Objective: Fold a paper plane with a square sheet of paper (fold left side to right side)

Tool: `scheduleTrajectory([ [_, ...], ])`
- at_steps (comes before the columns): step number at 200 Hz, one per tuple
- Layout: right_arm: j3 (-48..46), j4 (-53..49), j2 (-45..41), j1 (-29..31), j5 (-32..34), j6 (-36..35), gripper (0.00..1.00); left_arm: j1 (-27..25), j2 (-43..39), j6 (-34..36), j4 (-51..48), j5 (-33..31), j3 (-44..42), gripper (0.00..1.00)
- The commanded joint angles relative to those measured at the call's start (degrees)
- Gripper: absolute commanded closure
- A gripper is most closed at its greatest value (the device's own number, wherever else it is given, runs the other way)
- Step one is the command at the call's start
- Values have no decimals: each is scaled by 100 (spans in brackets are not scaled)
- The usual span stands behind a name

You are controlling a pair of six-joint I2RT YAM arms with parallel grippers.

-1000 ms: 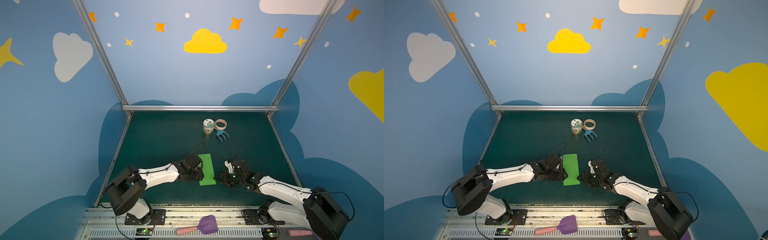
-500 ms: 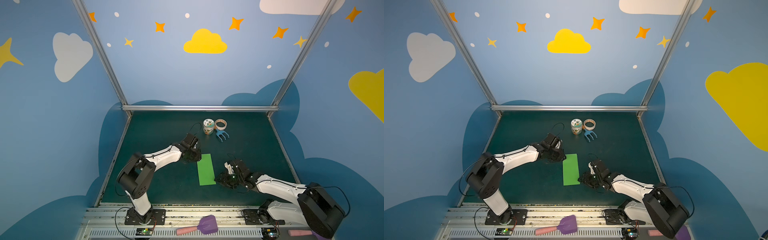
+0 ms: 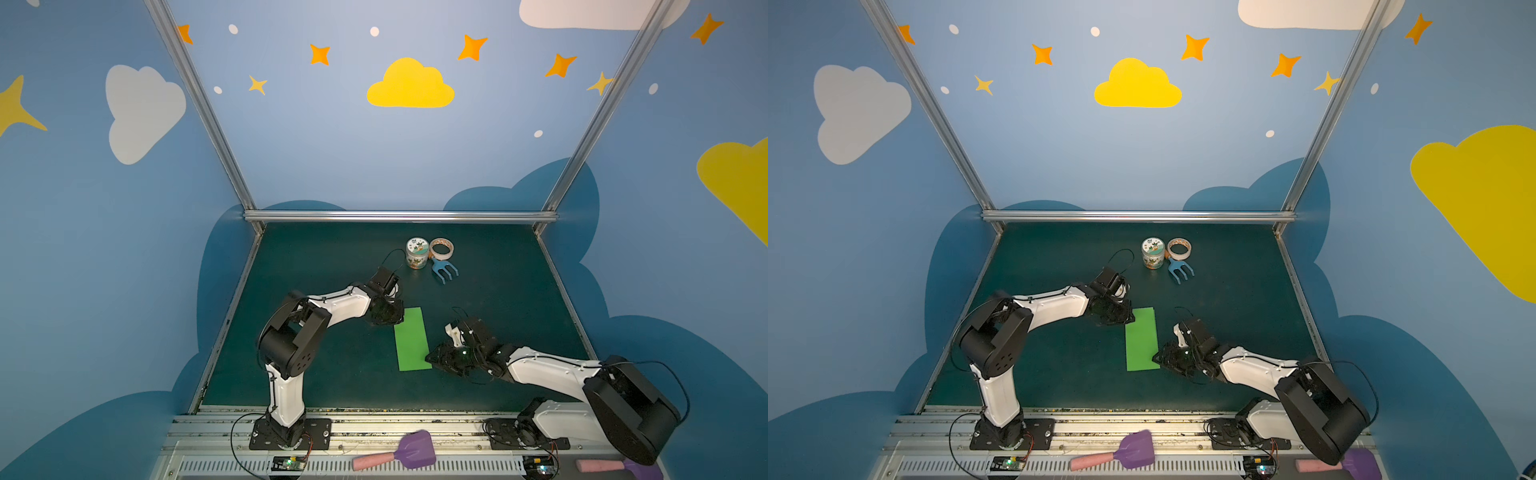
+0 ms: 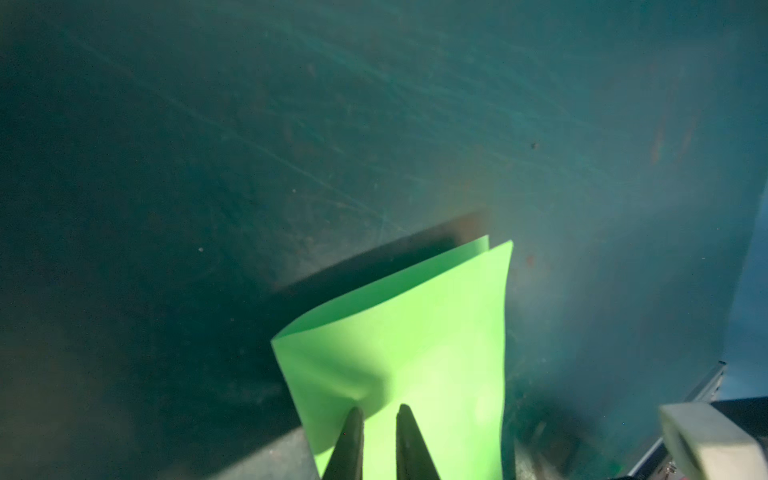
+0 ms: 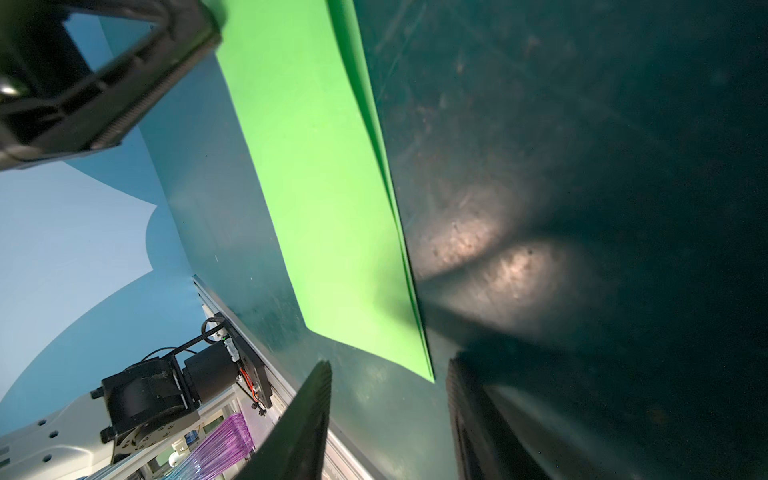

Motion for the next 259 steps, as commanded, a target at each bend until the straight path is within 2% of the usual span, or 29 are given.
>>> scheduleTrajectory([
  [1,-62,81,81,56,-4,91,52,39,109,48,126,26,-76,84],
  [100,-10,191,161,116,-22,223,53,40,248,-62,459,76,-426,88],
  [144,-6,296,252,126,-49,251,60,41,218,-55,458,85,-452,89],
  [176,-3,409,320,126,-92,257,70,42,213,-74,498,90,-487,89],
  [259,-139,496,283,124,-69,309,74,40,189,-85,529,106,-545,90],
])
